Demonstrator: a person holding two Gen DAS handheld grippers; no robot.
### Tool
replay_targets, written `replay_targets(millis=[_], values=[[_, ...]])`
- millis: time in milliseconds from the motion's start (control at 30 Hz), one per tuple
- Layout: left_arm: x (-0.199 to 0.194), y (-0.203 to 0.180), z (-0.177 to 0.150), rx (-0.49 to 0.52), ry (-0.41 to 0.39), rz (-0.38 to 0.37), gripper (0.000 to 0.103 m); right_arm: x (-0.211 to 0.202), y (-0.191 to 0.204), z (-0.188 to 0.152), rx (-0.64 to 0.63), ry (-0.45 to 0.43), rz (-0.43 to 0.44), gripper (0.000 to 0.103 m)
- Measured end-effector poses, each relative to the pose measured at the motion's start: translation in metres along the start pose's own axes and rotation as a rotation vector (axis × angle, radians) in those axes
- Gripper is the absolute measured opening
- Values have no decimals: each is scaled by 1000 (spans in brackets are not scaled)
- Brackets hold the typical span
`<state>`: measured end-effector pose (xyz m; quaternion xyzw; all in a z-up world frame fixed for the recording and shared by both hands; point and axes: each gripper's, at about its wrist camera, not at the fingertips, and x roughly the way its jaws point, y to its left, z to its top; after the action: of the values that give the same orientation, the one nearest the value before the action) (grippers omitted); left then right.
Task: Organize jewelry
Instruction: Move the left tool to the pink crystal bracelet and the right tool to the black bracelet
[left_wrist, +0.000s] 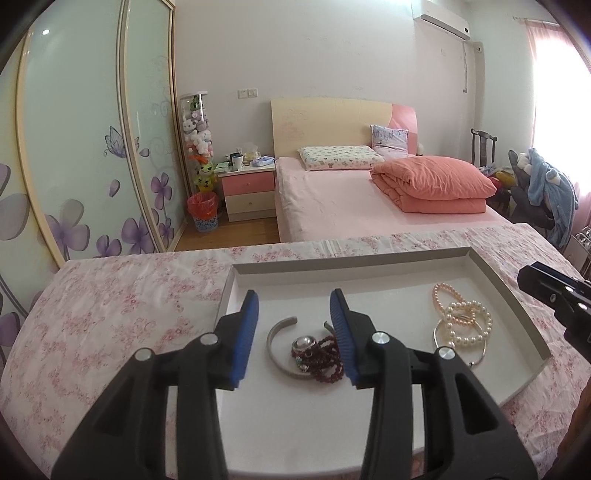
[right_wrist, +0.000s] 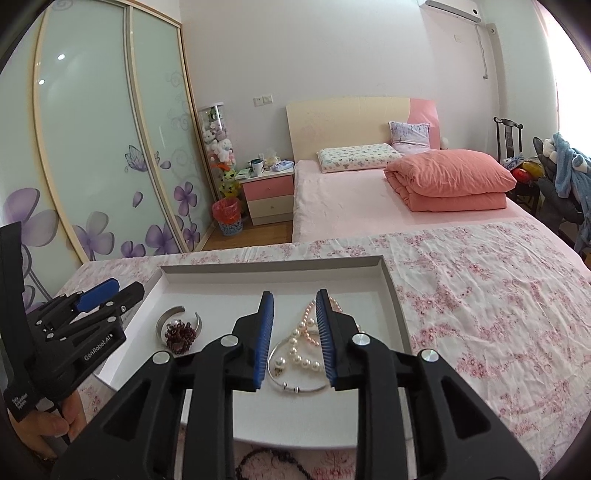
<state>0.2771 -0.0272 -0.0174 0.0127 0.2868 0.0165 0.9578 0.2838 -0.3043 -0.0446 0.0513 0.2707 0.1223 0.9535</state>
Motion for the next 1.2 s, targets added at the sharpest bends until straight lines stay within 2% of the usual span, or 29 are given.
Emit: replay_targets(millis=[267, 467, 567, 800, 1067, 1200], values=[[-31, 9, -25, 8, 34, -50, 44, -21, -1, -24, -31, 46, 0, 25], [-51, 4, -57, 39, 132, -174, 44, -35, -3, -45, -34, 86, 0, 25], [-53, -7, -69, 67, 172, -212, 44, -39, -7, -51, -22, 97, -2, 25], [-48, -29, -86, 134, 237, -231, 44, -59, -14, -56, -1, 78, -5, 25], [-35, -36, -100, 167, 300, -196, 44, -78, -20, -92, 1, 147, -11, 26], [-34, -36, -104, 170, 307, -183, 44, -80, -23, -103, 24, 173, -10, 27]])
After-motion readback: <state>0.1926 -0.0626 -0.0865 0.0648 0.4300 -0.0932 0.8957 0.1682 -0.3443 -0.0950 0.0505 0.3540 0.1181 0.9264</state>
